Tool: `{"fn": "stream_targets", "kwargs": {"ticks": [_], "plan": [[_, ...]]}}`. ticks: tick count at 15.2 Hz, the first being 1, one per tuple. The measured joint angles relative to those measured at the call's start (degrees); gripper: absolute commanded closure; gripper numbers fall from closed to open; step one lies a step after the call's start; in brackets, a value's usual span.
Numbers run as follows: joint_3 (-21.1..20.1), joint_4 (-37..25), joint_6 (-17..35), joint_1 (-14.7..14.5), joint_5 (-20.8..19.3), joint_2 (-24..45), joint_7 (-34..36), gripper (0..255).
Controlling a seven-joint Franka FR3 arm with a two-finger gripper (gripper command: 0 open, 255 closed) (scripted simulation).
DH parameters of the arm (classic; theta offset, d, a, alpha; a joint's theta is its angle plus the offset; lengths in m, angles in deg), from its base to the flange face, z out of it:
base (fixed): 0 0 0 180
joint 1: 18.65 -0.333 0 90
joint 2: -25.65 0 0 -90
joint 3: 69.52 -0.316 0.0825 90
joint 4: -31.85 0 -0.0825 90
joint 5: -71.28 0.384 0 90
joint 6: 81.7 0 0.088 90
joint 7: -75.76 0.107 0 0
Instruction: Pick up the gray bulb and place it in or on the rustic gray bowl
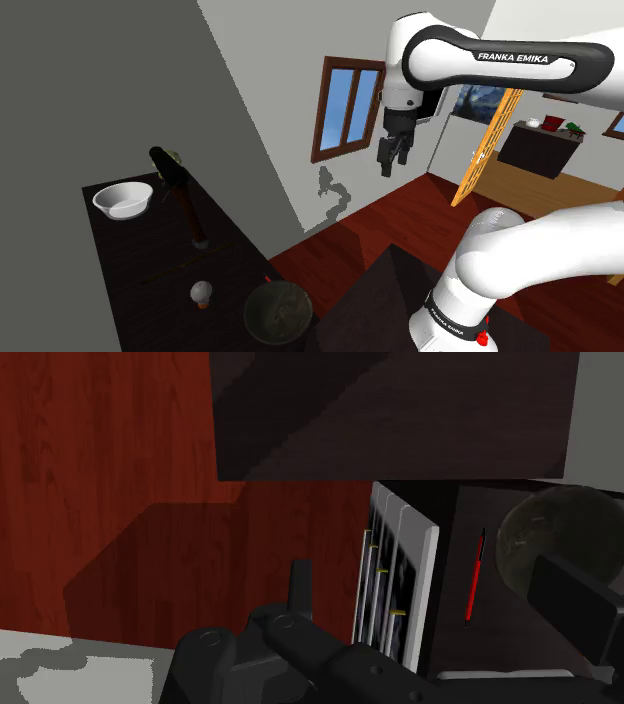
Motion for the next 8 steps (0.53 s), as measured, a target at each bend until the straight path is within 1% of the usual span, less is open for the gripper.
{"fn": "stream_targets", "kwargs": {"ticks": [1, 3, 8], "plan": [[0.0, 0.0, 0.0, 0.0, 0.0, 0.0, 0.0, 0], [-0.8, 1.0, 2.1, -0.5, 0.7, 0.7, 0.9, 0], [-4.5, 5.1, 11.1, -2.6, 4.0, 4.4, 5.1, 0]]}}
